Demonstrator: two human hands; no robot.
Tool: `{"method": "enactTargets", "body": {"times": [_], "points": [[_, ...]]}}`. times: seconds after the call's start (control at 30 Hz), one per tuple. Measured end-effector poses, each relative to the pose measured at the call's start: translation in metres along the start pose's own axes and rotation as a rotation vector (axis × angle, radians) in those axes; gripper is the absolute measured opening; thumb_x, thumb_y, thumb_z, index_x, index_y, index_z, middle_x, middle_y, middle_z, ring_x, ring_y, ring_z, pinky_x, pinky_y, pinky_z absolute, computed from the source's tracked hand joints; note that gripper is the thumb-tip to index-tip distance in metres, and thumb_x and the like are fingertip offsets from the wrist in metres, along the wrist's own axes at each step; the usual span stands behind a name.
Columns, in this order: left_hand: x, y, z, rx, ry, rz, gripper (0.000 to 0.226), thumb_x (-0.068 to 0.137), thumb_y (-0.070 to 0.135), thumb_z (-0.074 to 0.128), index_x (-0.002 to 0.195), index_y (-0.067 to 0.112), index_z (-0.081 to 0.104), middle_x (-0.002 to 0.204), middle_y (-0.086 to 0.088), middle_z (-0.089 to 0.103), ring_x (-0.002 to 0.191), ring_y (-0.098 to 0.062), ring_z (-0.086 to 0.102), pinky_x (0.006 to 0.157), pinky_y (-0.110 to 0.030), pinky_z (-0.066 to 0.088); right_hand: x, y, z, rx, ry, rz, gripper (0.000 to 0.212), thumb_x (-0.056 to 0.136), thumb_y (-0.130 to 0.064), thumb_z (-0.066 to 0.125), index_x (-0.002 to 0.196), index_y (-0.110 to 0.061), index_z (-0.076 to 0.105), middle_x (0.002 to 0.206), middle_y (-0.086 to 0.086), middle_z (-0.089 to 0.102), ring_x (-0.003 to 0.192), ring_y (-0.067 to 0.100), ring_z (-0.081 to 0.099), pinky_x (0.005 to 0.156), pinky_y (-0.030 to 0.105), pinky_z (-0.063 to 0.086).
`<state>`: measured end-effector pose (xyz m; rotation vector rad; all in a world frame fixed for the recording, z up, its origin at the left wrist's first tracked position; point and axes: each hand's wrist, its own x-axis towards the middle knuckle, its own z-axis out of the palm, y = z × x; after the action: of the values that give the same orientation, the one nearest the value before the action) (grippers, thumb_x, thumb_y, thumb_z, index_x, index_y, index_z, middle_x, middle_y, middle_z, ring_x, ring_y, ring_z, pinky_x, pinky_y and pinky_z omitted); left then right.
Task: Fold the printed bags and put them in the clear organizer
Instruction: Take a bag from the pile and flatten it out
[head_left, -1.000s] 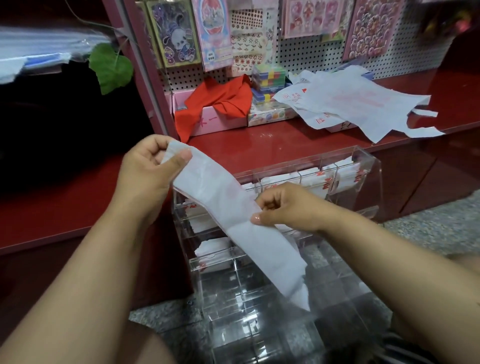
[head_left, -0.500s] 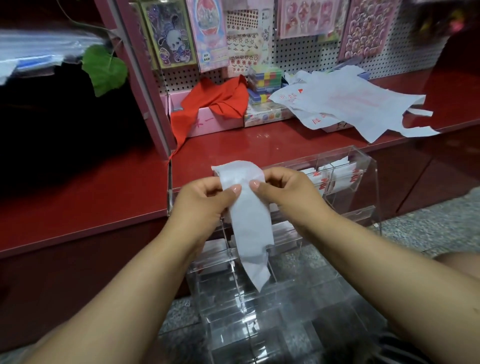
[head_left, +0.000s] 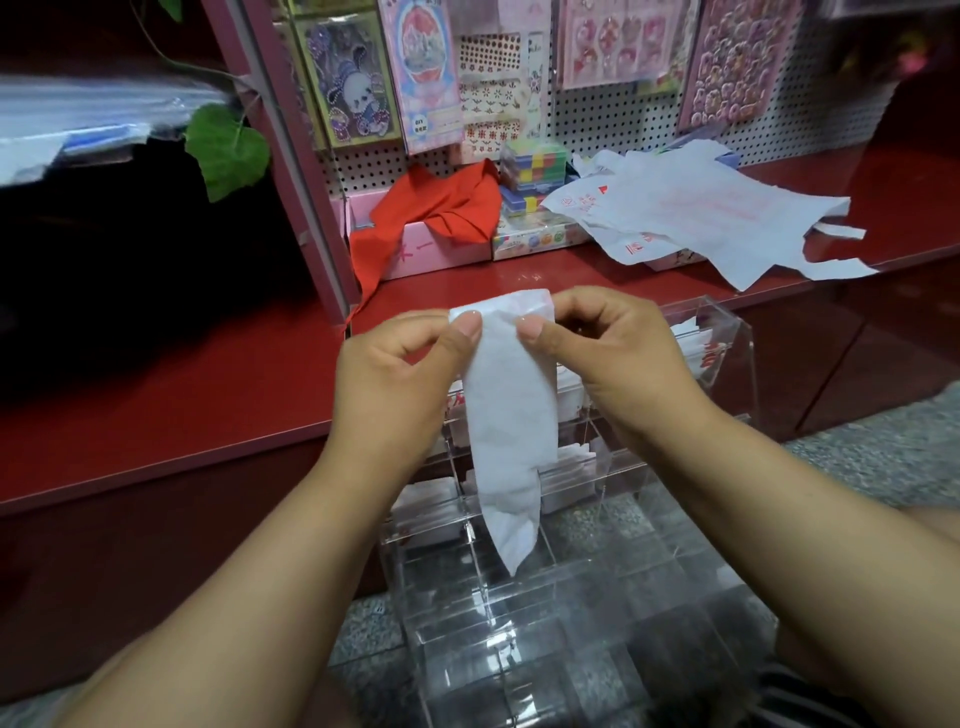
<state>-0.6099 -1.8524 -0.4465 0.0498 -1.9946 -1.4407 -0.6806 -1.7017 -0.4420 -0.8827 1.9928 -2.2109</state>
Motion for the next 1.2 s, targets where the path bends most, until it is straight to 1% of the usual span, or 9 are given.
{"method": "enactTargets", "body": {"times": [0.13, 0.27, 0.4, 0.53, 0.67, 0.9, 0.97, 1.1, 1.2], "points": [[-0.003, 0.002, 0.004, -0.063, 0.007, -0.097, 0.017, 0.093, 0.019, 0.063, 0.082, 0.016, 0.076, 0.081, 0.002, 0.076, 0.079, -0.011, 0.070, 0.075, -0.028, 0.057, 0.000, 0.001, -0.001, 0.043, 0.022, 0.055, 0.011, 0.081, -0.008, 0.071, 0.074, -0.016, 0.071, 0.079, 0.005, 0.070, 0.073, 0.015, 0.063, 0.072, 0.030, 0.053], [-0.002, -0.004, 0.007, -0.172, -0.051, -0.222, 0.027, 0.096, 0.028, 0.059, 0.088, 0.011, 0.078, 0.090, -0.018, 0.075, 0.086, -0.034, 0.071, 0.079, -0.044, 0.057, 0.004, 0.007, -0.003, 0.094, 0.087, 0.159, 0.010, 0.082, -0.008, 0.070, 0.074, -0.012, 0.069, 0.083, 0.009, 0.067, 0.068, 0.010, 0.062, 0.069, 0.021, 0.051], [-0.002, -0.003, 0.012, -0.351, -0.114, -0.381, 0.032, 0.101, 0.027, 0.047, 0.098, 0.008, 0.074, 0.088, -0.012, 0.075, 0.073, -0.016, 0.067, 0.061, -0.024, 0.054, 0.009, 0.011, -0.007, 0.250, 0.066, 0.354, 0.017, 0.087, -0.010, 0.064, 0.071, -0.012, 0.064, 0.067, -0.001, 0.068, 0.059, 0.008, 0.062, 0.058, 0.018, 0.049], [-0.001, -0.006, 0.014, -0.435, -0.131, -0.443, 0.029, 0.097, 0.030, 0.054, 0.103, 0.008, 0.072, 0.095, -0.011, 0.075, 0.084, -0.024, 0.070, 0.083, -0.044, 0.054, 0.010, 0.015, -0.006, 0.308, 0.098, 0.410, 0.013, 0.088, -0.010, 0.063, 0.074, -0.010, 0.064, 0.063, -0.002, 0.068, 0.054, 0.006, 0.060, 0.049, 0.014, 0.044], [-0.004, -0.008, 0.017, -0.481, -0.134, -0.446, 0.026, 0.094, 0.021, 0.058, 0.112, 0.007, 0.070, 0.101, -0.014, 0.074, 0.084, -0.023, 0.071, 0.072, -0.035, 0.057, 0.011, 0.019, -0.003, 0.339, 0.140, 0.415, 0.014, 0.086, -0.010, 0.066, 0.072, -0.011, 0.066, 0.064, -0.001, 0.069, 0.057, 0.008, 0.062, 0.055, 0.016, 0.048], [-0.007, -0.009, 0.023, -0.520, -0.137, -0.392, 0.030, 0.093, -0.004, 0.052, 0.118, 0.007, 0.066, 0.102, -0.013, 0.074, 0.090, -0.026, 0.069, 0.081, -0.039, 0.058, 0.010, 0.024, 0.005, 0.372, 0.139, 0.403, 0.013, 0.085, -0.008, 0.066, 0.072, -0.009, 0.066, 0.066, 0.002, 0.070, 0.057, 0.011, 0.064, 0.054, 0.017, 0.049], [-0.007, -0.010, 0.024, -0.494, -0.131, -0.376, 0.035, 0.092, -0.010, 0.050, 0.117, 0.009, 0.065, 0.100, -0.008, 0.074, 0.091, -0.024, 0.069, 0.083, -0.040, 0.058, 0.011, 0.026, 0.005, 0.336, 0.135, 0.383, 0.014, 0.085, -0.009, 0.067, 0.071, -0.009, 0.066, 0.068, 0.003, 0.070, 0.061, 0.014, 0.063, 0.058, 0.021, 0.051], [-0.007, -0.010, 0.026, -0.485, -0.108, -0.376, 0.044, 0.089, -0.019, 0.047, 0.122, 0.006, 0.062, 0.113, -0.017, 0.070, 0.102, -0.030, 0.067, 0.089, -0.044, 0.056, 0.011, 0.028, 0.005, 0.285, 0.138, 0.340, 0.014, 0.085, -0.009, 0.068, 0.071, -0.009, 0.067, 0.071, 0.009, 0.068, 0.068, 0.024, 0.060, 0.064, 0.032, 0.046], [-0.008, -0.010, 0.026, -0.497, -0.102, -0.370, 0.046, 0.087, -0.021, 0.047, 0.121, 0.006, 0.062, 0.114, -0.018, 0.070, 0.106, -0.032, 0.067, 0.090, -0.045, 0.055, 0.011, 0.029, 0.005, 0.252, 0.135, 0.291, 0.010, 0.083, -0.002, 0.068, 0.076, -0.009, 0.069, 0.075, 0.008, 0.071, 0.072, 0.023, 0.064, 0.072, 0.036, 0.055]]}}
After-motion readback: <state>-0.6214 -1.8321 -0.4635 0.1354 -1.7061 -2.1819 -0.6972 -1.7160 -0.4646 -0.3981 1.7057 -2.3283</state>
